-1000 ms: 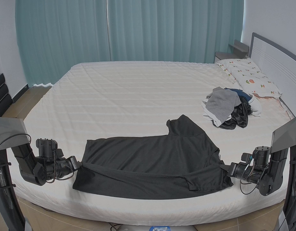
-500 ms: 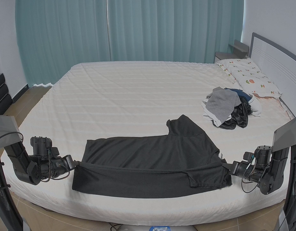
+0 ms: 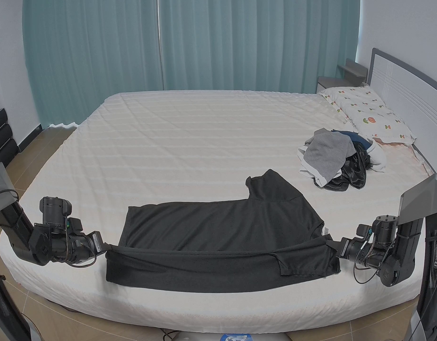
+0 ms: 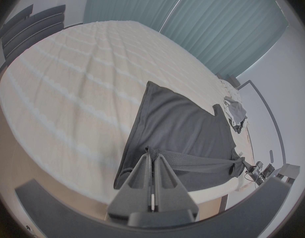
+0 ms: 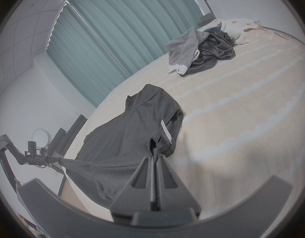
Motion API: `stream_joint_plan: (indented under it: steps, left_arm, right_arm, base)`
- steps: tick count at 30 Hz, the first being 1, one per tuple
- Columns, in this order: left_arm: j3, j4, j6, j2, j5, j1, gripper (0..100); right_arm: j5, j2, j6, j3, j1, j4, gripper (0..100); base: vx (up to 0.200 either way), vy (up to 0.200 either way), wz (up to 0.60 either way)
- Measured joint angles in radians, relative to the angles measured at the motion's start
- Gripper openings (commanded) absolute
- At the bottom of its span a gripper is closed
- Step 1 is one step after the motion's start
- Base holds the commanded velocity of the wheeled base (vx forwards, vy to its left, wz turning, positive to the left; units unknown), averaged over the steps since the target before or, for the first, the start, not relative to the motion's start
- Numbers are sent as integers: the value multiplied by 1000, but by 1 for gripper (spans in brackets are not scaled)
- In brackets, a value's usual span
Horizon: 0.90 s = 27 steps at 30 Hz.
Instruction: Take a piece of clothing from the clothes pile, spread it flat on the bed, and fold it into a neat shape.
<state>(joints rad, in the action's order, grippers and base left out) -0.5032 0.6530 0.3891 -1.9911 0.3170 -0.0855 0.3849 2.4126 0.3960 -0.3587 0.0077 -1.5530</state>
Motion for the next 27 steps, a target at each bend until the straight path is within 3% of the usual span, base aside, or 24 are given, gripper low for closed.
stream_joint_plan:
  steps: [10, 27]
  left_arm:
    - [-61, -310, -4, 132, -9, 25, 0]
    - [-224, -619, 3, 193, -26, 29, 0]
  right_arm:
    - [0, 6, 0, -1, 1, 0, 0]
    - [-1, 6, 1, 1, 1, 0, 0]
  base:
    - [0, 0, 0]
    - [0, 0, 0]
